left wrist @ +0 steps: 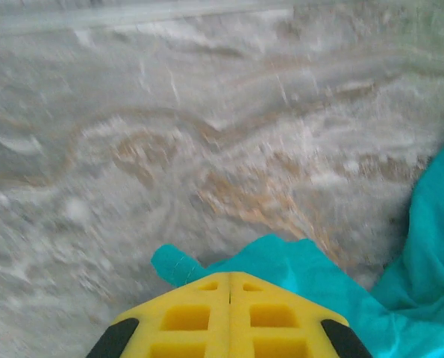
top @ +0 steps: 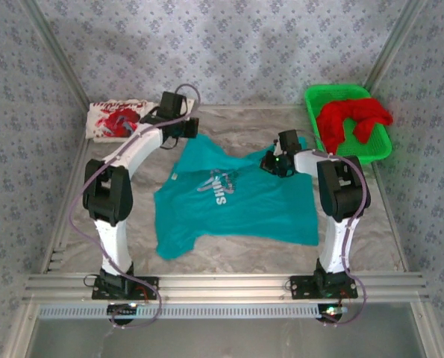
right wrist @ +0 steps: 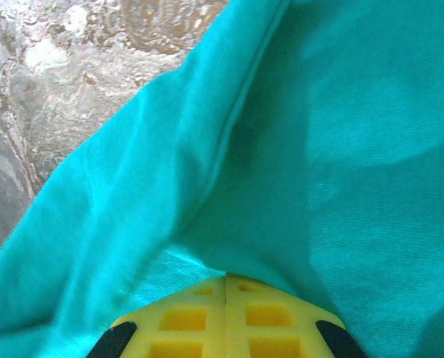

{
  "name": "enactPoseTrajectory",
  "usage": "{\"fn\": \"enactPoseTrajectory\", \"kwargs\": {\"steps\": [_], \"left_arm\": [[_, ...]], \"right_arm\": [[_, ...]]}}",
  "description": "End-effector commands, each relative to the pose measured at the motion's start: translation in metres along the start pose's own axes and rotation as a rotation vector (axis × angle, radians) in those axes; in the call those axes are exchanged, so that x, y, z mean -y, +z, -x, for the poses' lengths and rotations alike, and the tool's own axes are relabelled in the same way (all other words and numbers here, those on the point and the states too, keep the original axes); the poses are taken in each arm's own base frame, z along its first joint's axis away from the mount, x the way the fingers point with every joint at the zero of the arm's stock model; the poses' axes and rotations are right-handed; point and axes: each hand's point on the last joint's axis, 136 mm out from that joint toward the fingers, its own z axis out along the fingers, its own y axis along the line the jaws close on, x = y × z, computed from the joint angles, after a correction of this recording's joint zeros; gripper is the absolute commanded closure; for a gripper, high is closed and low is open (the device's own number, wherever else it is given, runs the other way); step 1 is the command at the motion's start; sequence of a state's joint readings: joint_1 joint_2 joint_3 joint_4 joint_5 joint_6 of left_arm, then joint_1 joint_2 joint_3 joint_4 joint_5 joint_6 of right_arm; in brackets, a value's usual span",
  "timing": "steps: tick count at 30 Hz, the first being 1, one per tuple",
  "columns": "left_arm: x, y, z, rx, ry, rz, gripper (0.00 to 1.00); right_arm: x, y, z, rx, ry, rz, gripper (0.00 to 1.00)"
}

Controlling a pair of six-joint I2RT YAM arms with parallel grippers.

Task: Fold and stack the t-shirts

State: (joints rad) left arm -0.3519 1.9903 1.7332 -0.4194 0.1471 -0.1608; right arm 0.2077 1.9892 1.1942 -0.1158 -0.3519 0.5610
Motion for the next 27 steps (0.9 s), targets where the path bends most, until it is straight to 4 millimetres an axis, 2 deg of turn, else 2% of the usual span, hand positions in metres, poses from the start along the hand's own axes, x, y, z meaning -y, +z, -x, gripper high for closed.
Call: {"fn": "enactPoseTrajectory", "kwargs": {"steps": [1,4,7,9,11,13,16,17,18,19,21,22,26,27], "left_arm": [[-0.007,-0.007,0.053,0.107,0.081,0.018,1.0],[-0.029,0.011,0.08,0.15,0.107,0.051,1.0],[-0.054,0.039,0.094,0.168,0.113,0.082,1.0],[-0.063,0.048,0.102,0.18,0.103,0.094,0.97],[-0.073,0.05,0.109,0.192,0.101,0.132,0.59],[-0.079,0.038,0.114,0.195,0.09,0.171,0.5],[-0.075,-0.006,0.124,0.261,0.093,0.206,0.48],[-0.073,-0.025,0.126,0.306,0.089,0.207,0.42],[-0.07,-0.045,0.124,0.356,0.082,0.2,0.28],[-0.071,-0.054,0.113,0.37,0.068,0.198,0.19],[-0.069,-0.072,0.085,0.345,0.03,0.172,0.22],[-0.07,-0.074,0.067,0.313,0.011,0.173,0.23],[-0.063,-0.064,-0.021,0.151,-0.1,0.121,0.38],[-0.06,-0.058,-0.042,0.118,-0.108,0.113,0.44]], "right_arm": [[0.02,-0.006,-0.001,-0.031,0.04,-0.097,1.0],[0.013,-0.009,0.01,-0.016,0.035,-0.081,1.0],[0.007,-0.012,0.015,-0.008,0.035,-0.067,1.0],[0.004,-0.015,0.015,-0.007,0.035,-0.061,1.0],[0.001,-0.02,0.014,-0.01,0.03,-0.059,1.0],[-0.003,-0.027,0.015,-0.001,0.017,-0.055,1.0],[-0.006,-0.039,0.015,0.009,-0.006,-0.058,1.0],[-0.006,-0.043,0.014,0.011,-0.014,-0.06,1.0],[-0.007,-0.045,0.013,0.011,-0.02,-0.06,1.0],[-0.008,-0.047,0.013,0.011,-0.027,-0.061,1.0],[-0.007,-0.048,0.008,0.003,-0.044,-0.076,0.98],[-0.005,-0.047,0.005,-0.006,-0.047,-0.088,0.98],[0.01,-0.038,-0.007,-0.037,-0.016,-0.145,0.98],[0.014,-0.036,-0.008,-0.03,-0.019,-0.167,0.99]]}}
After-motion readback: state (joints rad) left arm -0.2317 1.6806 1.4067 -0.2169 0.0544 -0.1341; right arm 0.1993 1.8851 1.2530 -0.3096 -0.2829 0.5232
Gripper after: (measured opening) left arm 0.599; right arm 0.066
